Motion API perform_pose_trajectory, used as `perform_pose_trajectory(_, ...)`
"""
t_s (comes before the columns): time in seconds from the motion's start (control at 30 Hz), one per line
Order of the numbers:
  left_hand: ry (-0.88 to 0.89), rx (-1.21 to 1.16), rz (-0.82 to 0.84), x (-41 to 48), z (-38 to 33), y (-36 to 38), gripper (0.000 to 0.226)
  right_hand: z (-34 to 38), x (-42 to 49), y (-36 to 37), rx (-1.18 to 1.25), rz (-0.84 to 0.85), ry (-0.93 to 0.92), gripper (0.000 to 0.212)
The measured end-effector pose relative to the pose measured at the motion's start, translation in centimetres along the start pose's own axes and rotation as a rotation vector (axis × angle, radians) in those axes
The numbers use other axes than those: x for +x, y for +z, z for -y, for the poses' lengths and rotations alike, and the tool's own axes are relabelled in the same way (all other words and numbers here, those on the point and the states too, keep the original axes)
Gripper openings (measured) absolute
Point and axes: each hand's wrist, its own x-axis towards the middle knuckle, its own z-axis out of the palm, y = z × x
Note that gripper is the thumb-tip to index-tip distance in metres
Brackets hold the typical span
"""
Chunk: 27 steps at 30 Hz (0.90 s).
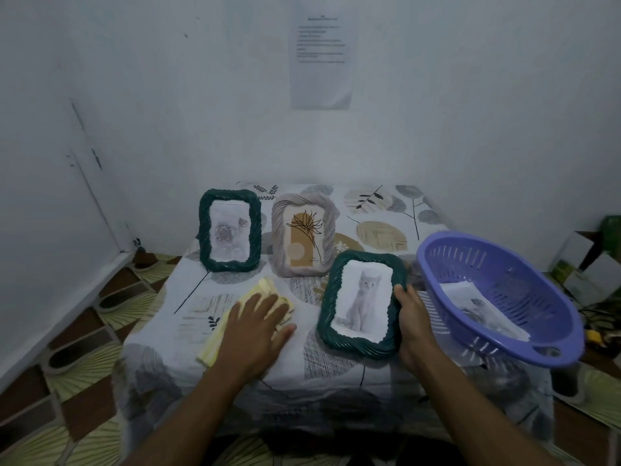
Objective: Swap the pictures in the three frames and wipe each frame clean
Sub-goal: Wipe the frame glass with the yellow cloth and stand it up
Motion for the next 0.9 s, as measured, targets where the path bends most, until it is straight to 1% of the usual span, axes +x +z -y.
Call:
perform_pose_trajectory(0.1,-0.134,0.022,-0.057,0.1,3.7,-0.3,0.06,-0.4,-0.2,0.4,-0.004,0.038,-0.005,0.036)
perform_pose_trajectory(0.17,-0.177,0.033,-0.089,0.0,5.6,-0.5,0.057,-0.8,-0.3,0.9,0.002,0.077,-0.003,0.031)
perform_pose_trajectory(0.23,-0.178,0.058,-0.092,0.0,6.3,-0.6,0.058,-1.0,-0.6,1.7,0.001,0.108,-0.012,0.026)
perform_pose_trajectory(0.33,-0.189,0.064,-0.15,0.6,5.4,-0.4,0.056,-0.9,-0.8,2.5,0.008,0.15,-0.007,0.02)
perform_pose_trajectory(0.4,-0.16,-0.005,-0.216,1.6,3.7,-0.9,0.058,-0.6,-0.8,2.7,0.014,0.184,0.0,0.02)
perform_pose_trajectory(0.43,-0.122,-0.115,-0.229,2.0,2.3,-1.8,0.059,-0.4,-0.7,2.7,0.015,0.196,0.0,0.02)
perform_pose_trajectory(0.47,-0.103,-0.291,-0.208,2.5,0.6,-2.6,0.054,-0.2,-0.6,2.6,0.011,0.204,-0.004,0.02)
perform_pose_trajectory(0.5,-0.105,-0.481,-0.16,3.0,-1.0,-3.2,0.047,0.1,-0.6,2.5,0.003,0.221,-0.015,0.02)
perform_pose_trajectory(0.53,-0.129,-0.676,-0.07,3.6,-2.5,-3.6,0.044,0.3,-0.7,2.3,-0.013,0.237,-0.028,0.021)
perform_pose_trajectory(0.6,-0.256,-1.082,0.117,4.7,-4.9,-4.0,0.056,0.8,-0.9,2.0,-0.064,0.265,-0.072,0.022)
perform_pose_trajectory(0.63,-0.329,-1.238,0.158,5.1,-5.8,-3.9,0.06,0.9,-0.9,1.7,-0.095,0.266,-0.091,0.023)
perform_pose_trajectory(0.67,-0.391,-1.372,0.166,5.3,-6.5,-4.1,0.057,1.1,-0.9,1.4,-0.118,0.264,-0.101,0.024)
perform_pose_trajectory(0.73,-0.455,-1.532,0.157,5.8,-7.3,-4.7,0.05,1.7,-0.7,0.7,-0.154,0.249,-0.105,0.026)
perform_pose_trajectory(0.77,-0.46,-1.564,0.162,6.2,-7.5,-4.9,0.048,2.0,-0.6,0.4,-0.165,0.239,-0.099,0.028)
perform_pose_trajectory(0.83,-0.439,-1.598,0.169,6.9,-7.8,-5.4,0.046,3.2,-0.3,0.2,-0.178,0.232,-0.108,0.03)
perform_pose_trajectory(0.9,-0.42,-1.595,0.164,8.2,-8.3,-6.1,0.042,4.8,0.0,0.4,-0.168,0.271,-0.138,0.028)
